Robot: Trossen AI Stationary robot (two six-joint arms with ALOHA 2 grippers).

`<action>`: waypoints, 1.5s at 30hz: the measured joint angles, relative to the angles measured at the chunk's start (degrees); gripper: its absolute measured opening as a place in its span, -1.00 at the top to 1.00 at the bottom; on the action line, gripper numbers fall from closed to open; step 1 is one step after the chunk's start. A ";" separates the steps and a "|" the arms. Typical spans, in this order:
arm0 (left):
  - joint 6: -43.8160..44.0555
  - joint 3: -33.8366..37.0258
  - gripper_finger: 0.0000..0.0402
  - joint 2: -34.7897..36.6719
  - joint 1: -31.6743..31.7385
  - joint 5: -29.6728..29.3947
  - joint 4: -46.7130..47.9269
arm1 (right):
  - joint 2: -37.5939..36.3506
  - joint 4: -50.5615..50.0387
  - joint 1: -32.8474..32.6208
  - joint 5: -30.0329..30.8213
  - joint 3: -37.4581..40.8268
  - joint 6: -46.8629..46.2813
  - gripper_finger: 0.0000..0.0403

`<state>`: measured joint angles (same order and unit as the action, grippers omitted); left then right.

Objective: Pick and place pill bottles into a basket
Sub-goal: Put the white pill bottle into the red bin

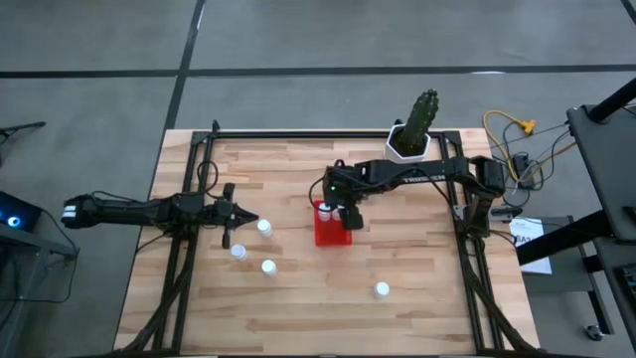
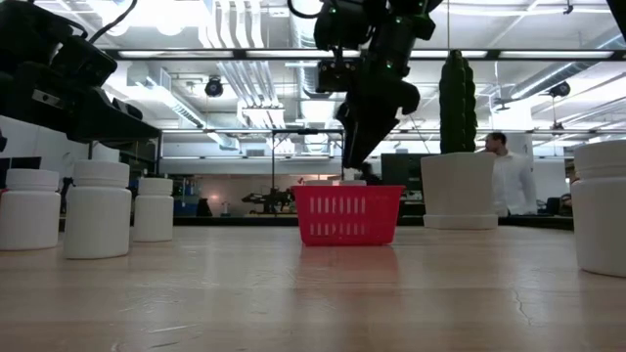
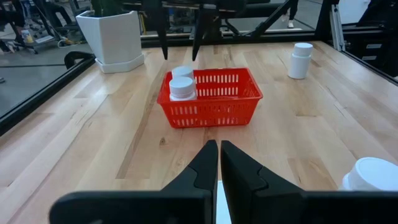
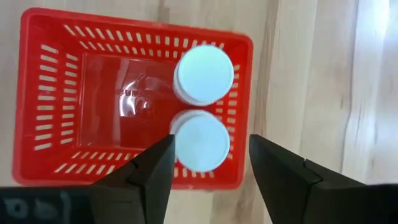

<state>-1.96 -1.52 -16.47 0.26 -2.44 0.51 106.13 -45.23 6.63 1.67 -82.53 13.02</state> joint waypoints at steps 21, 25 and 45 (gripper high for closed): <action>-0.48 0.00 0.99 0.04 0.02 -1.39 -0.07 | -0.22 3.21 -7.90 -0.29 -0.49 -7.80 0.05; -0.46 0.00 0.99 0.13 -0.01 -1.43 -0.08 | -2.15 3.69 -11.61 -0.36 -0.49 -5.80 0.05; -0.44 0.00 0.99 0.15 0.02 -1.57 -5.06 | -6.47 -2.39 -23.67 -0.13 -0.32 -17.05 0.05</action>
<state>-2.39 -1.52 -16.32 0.27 -4.01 -4.55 99.66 -47.62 -17.03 1.54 -82.85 -4.04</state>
